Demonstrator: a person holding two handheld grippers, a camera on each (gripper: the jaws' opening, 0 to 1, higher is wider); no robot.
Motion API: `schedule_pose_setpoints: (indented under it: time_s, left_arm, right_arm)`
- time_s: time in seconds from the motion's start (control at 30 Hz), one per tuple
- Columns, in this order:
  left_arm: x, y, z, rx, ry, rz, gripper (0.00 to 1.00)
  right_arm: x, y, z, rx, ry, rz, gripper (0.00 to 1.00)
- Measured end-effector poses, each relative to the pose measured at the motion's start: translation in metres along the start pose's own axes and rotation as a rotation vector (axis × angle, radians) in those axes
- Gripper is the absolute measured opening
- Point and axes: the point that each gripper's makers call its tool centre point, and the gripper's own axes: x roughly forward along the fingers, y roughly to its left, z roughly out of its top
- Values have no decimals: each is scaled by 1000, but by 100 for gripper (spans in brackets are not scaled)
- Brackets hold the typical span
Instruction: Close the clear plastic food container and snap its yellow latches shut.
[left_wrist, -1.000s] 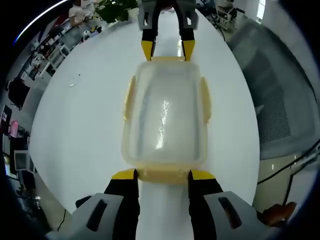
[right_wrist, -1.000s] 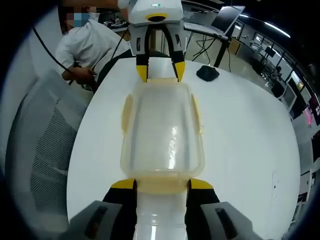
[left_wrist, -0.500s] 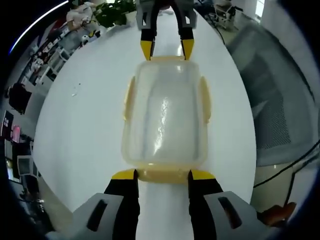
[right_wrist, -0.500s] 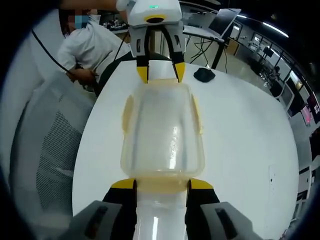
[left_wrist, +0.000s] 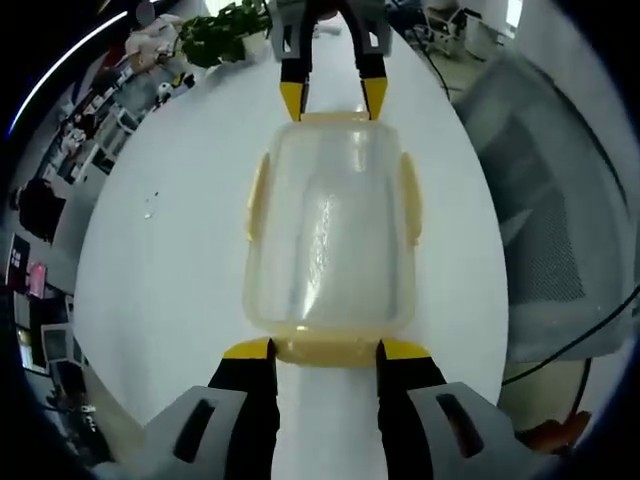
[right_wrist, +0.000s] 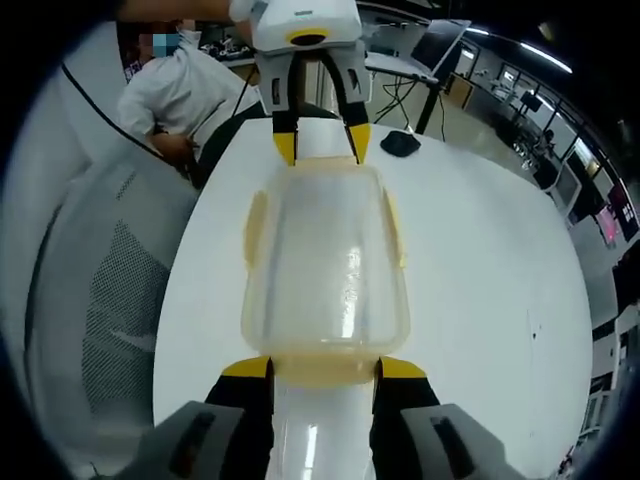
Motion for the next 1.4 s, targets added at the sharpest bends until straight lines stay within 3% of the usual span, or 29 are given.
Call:
schedule_pose_setpoints:
  time_s: [1.4]
  left_arm:
    - [31, 10, 78, 57, -11, -11, 35]
  right_arm:
    - [-32, -4, -74, 57, -6, -26, 35]
